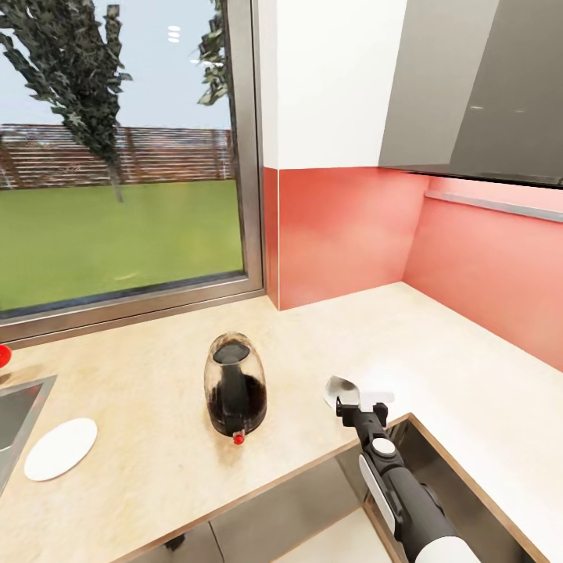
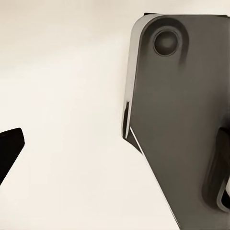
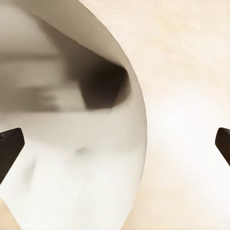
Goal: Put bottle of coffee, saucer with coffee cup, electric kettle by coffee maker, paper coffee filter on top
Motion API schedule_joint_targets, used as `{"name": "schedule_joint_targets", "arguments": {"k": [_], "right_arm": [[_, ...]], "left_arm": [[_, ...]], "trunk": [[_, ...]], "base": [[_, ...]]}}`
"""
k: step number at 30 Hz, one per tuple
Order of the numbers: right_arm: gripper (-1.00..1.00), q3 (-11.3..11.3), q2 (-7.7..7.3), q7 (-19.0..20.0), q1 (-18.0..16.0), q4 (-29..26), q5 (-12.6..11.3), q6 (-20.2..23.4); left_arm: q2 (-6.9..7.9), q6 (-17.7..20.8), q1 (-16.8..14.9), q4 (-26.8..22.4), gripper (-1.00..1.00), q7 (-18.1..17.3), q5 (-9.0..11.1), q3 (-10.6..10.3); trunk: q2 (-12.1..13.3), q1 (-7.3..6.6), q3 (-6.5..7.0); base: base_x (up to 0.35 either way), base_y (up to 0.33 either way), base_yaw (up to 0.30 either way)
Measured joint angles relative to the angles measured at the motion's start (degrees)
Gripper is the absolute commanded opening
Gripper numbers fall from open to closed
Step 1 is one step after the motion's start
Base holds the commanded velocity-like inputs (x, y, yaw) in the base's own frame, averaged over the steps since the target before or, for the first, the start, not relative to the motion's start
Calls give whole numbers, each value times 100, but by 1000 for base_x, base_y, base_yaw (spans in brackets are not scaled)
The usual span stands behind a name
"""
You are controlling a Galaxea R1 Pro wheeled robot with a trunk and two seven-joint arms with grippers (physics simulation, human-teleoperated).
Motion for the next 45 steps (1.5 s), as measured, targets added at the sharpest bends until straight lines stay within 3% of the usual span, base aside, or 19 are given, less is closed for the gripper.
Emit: {"name": "schedule_joint_targets", "arguments": {"k": [30, 31, 45], "right_arm": [[100, 2, 0, 0, 1, 42, 4, -2], [-100, 2, 0, 0, 0, 42, 5, -2], [-100, 2, -3, -4, 1, 35, 53, -6]], "left_arm": [[5, -1, 0, 7, 100, 1, 3, 16], [5, -1, 0, 7, 100, 1, 3, 16], [6, -1, 0, 7, 100, 9, 7, 16]], "trunk": [[0, 0, 0], [0, 0, 0], [-2, -1, 1]], "base": [[48, 0, 0], [0, 0, 0], [0, 0, 0]]}}
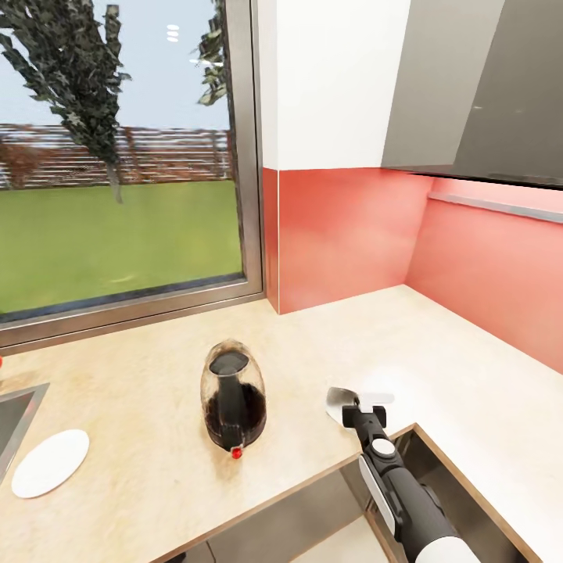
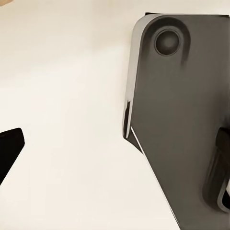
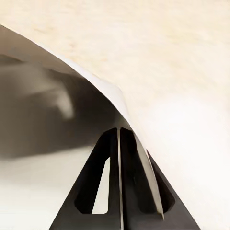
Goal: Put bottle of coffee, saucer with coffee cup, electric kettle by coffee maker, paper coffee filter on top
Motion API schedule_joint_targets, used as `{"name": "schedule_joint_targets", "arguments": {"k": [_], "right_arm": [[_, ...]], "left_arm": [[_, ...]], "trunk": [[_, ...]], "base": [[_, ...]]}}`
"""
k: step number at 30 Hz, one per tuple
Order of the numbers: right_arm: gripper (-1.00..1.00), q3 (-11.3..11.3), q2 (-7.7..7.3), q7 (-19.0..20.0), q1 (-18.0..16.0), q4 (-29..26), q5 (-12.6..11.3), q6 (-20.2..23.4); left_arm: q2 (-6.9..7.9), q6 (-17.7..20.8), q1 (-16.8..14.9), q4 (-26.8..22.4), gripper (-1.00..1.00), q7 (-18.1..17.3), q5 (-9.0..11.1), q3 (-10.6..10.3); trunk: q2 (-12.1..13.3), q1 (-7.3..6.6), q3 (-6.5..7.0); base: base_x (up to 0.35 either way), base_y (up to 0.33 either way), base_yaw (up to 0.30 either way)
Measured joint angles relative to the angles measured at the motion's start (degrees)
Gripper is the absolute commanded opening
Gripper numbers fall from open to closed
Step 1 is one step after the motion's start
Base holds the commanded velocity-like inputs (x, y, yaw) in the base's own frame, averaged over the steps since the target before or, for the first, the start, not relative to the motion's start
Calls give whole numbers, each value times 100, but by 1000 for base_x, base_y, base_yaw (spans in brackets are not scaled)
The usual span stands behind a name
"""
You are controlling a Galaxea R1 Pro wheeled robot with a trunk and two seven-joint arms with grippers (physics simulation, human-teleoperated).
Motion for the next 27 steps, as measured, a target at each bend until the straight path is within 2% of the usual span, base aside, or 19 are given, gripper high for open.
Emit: {"name": "schedule_joint_targets", "arguments": {"k": [27], "right_arm": [[-100, 6, 1, 12, -5, -3, -2, 1]], "left_arm": [[0, 0, 0, 0, 100, 0, -4, 0]], "trunk": [[0, 0, 0]], "base": [[0, 0, 0]]}}
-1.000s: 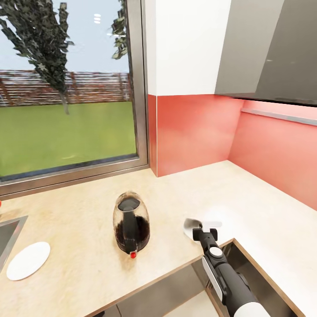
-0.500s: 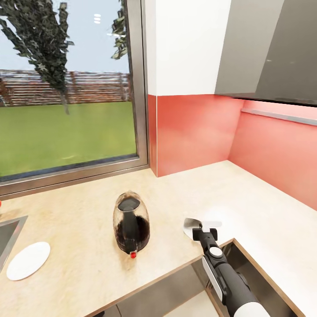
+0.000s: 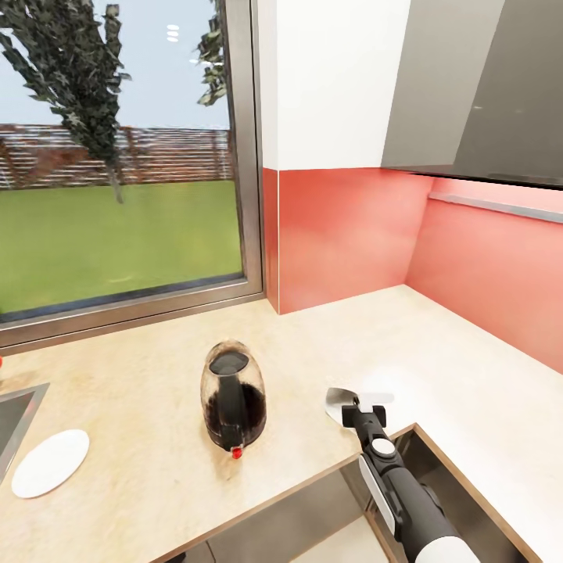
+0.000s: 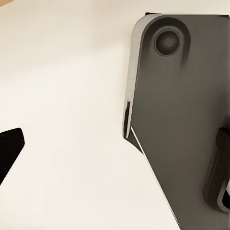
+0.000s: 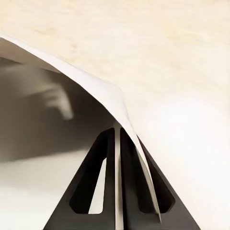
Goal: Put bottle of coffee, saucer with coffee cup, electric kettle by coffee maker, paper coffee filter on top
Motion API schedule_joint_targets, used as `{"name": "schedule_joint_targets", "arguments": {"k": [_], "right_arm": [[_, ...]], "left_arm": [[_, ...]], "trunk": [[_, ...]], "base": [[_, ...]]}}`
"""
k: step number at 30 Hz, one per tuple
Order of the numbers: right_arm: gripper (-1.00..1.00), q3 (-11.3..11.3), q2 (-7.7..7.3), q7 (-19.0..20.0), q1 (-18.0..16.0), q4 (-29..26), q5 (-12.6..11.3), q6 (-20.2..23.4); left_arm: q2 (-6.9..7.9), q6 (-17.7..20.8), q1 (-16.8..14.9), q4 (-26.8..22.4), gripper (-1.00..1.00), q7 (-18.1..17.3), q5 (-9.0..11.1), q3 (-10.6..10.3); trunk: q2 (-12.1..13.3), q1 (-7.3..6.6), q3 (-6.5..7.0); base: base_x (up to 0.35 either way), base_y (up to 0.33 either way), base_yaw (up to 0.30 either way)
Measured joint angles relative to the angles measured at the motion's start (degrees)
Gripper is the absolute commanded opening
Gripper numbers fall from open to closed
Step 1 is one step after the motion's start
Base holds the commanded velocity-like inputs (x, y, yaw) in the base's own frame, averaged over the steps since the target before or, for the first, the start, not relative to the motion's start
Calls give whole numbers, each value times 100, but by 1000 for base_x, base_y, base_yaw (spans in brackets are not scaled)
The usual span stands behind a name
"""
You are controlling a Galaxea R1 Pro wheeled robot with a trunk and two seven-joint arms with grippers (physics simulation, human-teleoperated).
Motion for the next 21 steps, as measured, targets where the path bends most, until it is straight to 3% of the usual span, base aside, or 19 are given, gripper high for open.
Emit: {"name": "schedule_joint_targets", "arguments": {"k": [12, 21], "right_arm": [[-100, -22, 8, 9, 2, -93, -48, 24], [-100, -4, 10, 5, 3, -1031, -50, 71]], "left_arm": [[0, 0, -1, 0, 100, 0, 0, 0], [-5, 2, -1, 0, 100, 9, 5, 7]], "trunk": [[2, 0, -1], [1, 0, -1]], "base": [[0, 0, 0], [0, 0, 0]]}}
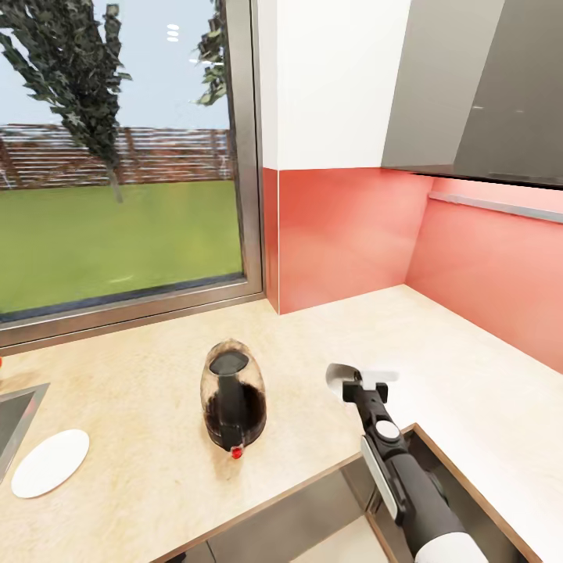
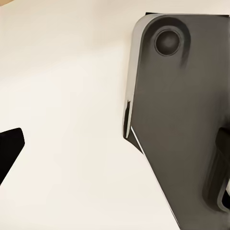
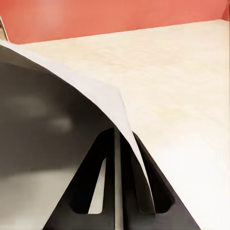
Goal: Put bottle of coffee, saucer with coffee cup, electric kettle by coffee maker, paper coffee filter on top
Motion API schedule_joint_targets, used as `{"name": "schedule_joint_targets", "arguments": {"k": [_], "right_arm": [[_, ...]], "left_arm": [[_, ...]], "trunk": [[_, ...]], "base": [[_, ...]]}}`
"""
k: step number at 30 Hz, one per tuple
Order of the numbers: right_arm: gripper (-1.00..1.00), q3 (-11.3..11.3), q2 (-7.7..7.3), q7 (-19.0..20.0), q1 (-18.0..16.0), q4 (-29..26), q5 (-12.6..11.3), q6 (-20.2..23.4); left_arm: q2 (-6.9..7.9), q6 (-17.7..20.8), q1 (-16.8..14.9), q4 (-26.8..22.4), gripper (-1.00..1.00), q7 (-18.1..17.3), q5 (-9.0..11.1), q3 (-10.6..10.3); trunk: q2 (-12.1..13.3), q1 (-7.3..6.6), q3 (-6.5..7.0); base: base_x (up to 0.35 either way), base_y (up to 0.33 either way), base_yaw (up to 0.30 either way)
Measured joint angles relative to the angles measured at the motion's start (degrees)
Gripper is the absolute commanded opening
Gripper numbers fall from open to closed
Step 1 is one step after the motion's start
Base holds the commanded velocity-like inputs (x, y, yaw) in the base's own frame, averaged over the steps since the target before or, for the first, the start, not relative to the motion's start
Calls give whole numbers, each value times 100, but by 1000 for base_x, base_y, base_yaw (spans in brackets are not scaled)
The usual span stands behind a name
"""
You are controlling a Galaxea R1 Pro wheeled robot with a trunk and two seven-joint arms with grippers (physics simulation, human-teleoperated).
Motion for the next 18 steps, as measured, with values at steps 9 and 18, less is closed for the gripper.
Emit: {"name": "schedule_joint_targets", "arguments": {"k": [9, 18], "right_arm": [[-100, 10, 0, 0, 0, -116, 3, 3], [-100, 6, 1, 0, 0, -117, 4, 2]], "left_arm": [[-3, -2, 0, 0, 100, 0, 3, 3], [-4, -2, 0, 0, 100, -1, -4, 3]], "trunk": [[0, 2, 0], [1, 3, 0]], "base": [[-71, -39, 0], [-266, -164, 0]]}}
